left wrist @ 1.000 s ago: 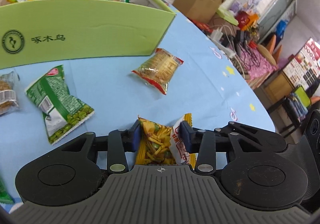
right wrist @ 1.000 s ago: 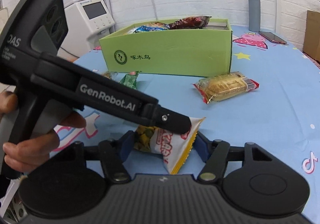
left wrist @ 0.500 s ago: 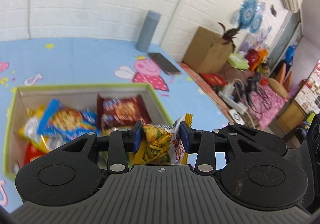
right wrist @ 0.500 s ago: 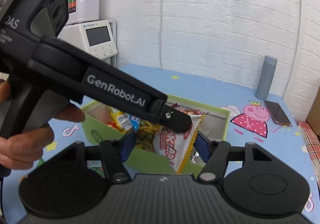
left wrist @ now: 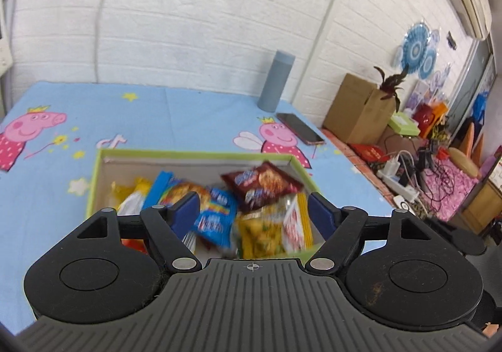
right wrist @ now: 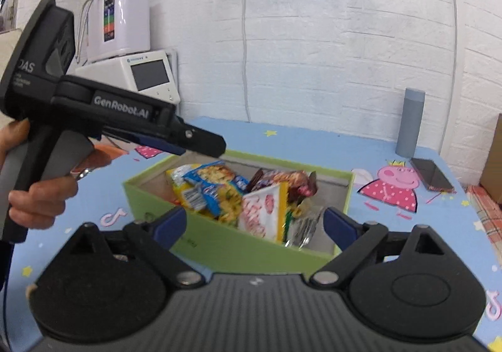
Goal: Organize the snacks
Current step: 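Move the left gripper back over the green pea bag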
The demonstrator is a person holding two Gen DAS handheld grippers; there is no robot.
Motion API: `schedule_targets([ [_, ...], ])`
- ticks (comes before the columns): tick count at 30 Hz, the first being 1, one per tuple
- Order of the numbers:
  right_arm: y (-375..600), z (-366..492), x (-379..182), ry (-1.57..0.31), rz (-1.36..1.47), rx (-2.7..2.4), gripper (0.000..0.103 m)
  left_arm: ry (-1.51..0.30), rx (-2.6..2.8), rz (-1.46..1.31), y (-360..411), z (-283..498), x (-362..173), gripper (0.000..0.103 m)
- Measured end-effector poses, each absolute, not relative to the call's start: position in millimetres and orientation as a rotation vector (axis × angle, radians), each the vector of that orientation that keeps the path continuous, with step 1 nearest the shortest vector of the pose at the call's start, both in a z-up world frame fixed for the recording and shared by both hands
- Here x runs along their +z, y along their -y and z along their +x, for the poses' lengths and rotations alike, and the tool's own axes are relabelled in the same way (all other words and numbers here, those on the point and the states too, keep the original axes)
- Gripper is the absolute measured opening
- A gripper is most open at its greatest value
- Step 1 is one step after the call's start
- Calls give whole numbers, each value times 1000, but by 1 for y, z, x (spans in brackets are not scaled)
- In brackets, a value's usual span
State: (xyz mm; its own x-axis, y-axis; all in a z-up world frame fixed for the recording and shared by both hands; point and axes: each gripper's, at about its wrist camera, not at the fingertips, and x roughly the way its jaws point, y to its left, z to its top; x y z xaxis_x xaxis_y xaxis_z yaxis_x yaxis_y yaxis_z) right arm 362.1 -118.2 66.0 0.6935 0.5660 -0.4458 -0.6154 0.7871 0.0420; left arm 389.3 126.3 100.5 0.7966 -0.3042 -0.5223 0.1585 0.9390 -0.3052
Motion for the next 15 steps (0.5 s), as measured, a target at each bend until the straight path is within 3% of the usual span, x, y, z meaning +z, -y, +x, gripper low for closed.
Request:
schedule_targets([
  [10,80,261,1,-677,-54,824,93,-644,-50,-296,-178,247,47,68],
  [15,39,237,-4,-700,-115,909,93,-695,56,-382,-217,222,18,69],
])
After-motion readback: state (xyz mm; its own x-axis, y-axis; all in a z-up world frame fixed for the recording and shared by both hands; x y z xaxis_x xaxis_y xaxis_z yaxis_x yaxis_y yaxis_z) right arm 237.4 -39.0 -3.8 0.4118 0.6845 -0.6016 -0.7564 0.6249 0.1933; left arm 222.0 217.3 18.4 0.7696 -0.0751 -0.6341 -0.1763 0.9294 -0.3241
